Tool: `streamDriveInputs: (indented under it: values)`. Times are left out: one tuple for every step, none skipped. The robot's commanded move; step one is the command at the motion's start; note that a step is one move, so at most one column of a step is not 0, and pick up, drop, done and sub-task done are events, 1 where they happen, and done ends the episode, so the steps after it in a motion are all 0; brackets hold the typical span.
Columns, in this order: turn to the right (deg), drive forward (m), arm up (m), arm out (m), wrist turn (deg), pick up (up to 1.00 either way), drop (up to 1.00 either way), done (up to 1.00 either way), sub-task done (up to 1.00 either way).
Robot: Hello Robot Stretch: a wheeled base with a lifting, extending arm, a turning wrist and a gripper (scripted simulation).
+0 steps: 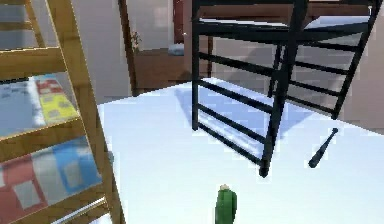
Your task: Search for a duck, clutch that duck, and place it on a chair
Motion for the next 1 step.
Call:
streamDriveInputs:
  values:
    - [6.0,0.0,0.0,0.0,0.0,0.0,0.0,0.0,0.0]
